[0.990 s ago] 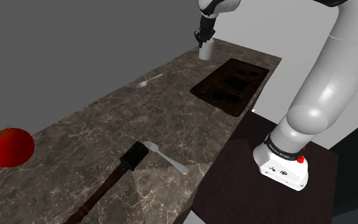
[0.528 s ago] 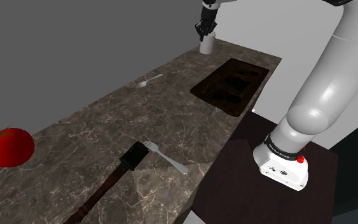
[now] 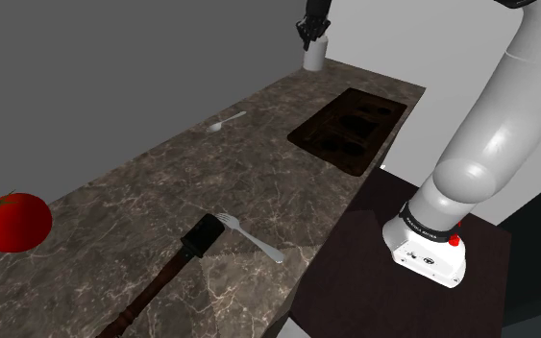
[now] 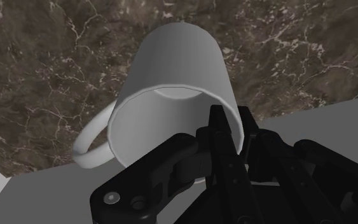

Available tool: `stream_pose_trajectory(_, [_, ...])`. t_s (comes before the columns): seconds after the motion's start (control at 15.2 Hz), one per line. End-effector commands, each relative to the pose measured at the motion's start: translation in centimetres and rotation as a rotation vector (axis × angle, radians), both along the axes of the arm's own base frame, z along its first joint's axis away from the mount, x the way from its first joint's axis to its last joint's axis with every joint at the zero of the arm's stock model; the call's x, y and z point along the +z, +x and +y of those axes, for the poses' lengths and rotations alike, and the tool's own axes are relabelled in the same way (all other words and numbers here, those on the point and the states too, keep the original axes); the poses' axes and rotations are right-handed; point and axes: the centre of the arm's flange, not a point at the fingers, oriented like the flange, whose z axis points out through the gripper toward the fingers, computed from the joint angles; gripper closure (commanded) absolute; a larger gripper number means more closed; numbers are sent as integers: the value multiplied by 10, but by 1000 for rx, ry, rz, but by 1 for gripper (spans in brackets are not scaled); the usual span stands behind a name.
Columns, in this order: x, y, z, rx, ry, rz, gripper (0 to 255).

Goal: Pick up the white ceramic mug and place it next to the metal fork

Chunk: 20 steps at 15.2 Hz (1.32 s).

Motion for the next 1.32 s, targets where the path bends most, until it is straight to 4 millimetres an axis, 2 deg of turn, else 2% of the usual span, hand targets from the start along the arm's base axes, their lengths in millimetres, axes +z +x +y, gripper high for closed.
stream_pose_trajectory(0.0, [10, 0, 0, 0, 0, 0, 255])
stream_pose_trajectory(0.2, [21, 0, 0, 0, 0, 0, 255])
stream_pose_trajectory(1.25, [22, -45, 207, 0, 0, 0, 255])
